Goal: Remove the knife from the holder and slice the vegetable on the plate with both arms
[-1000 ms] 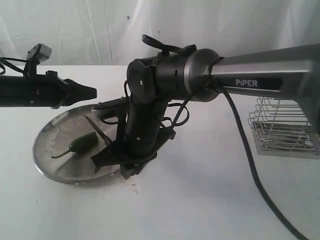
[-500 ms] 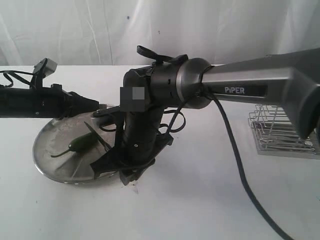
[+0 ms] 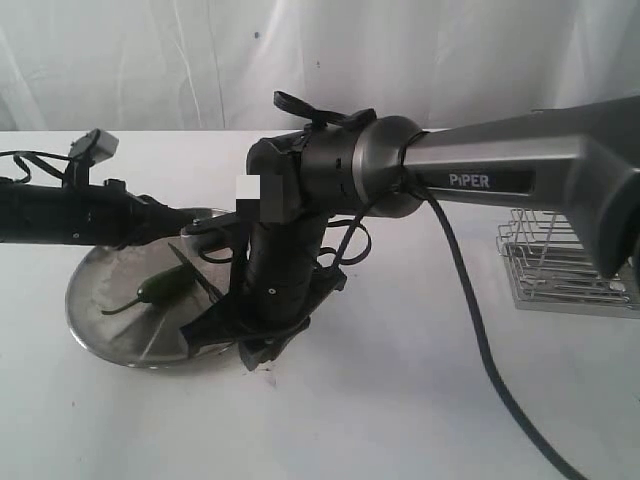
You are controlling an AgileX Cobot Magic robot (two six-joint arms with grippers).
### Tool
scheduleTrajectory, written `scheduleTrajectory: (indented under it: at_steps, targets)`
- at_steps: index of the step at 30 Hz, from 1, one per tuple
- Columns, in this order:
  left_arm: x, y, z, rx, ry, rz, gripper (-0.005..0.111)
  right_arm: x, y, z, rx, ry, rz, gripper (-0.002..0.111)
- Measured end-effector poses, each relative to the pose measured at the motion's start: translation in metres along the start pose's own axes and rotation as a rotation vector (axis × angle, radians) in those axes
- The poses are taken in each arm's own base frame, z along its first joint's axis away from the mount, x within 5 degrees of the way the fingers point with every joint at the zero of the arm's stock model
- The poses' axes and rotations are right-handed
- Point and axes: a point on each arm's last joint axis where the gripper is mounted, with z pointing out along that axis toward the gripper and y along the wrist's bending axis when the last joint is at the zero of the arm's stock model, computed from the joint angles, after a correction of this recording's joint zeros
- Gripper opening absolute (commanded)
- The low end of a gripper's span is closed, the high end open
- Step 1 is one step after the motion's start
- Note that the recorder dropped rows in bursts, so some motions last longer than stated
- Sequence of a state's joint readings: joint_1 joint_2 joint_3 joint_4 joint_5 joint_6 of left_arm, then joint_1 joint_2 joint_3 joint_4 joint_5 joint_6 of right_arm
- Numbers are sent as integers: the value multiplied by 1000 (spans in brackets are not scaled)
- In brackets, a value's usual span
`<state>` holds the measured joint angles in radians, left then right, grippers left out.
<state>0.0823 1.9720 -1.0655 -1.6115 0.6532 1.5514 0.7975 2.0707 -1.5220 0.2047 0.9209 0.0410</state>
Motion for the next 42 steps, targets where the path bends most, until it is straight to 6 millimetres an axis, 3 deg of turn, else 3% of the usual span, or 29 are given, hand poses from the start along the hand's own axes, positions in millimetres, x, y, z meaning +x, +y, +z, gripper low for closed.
scheduleTrajectory:
  at_steps: [16,27,37,42]
  targets:
    - [32,25,19,-20,117,-144,0,0,0,0,0,0,0,0]
    - [33,27,20,-42,133,-232,0,-1,0,0,0,-6,0,0]
    - [25,28,16,15,69,-262,0,-1,0,0,0,-11,0,0]
    - [-5,23,-6,122,-61,-239,0,-2,0,0,-1,-21,0,0]
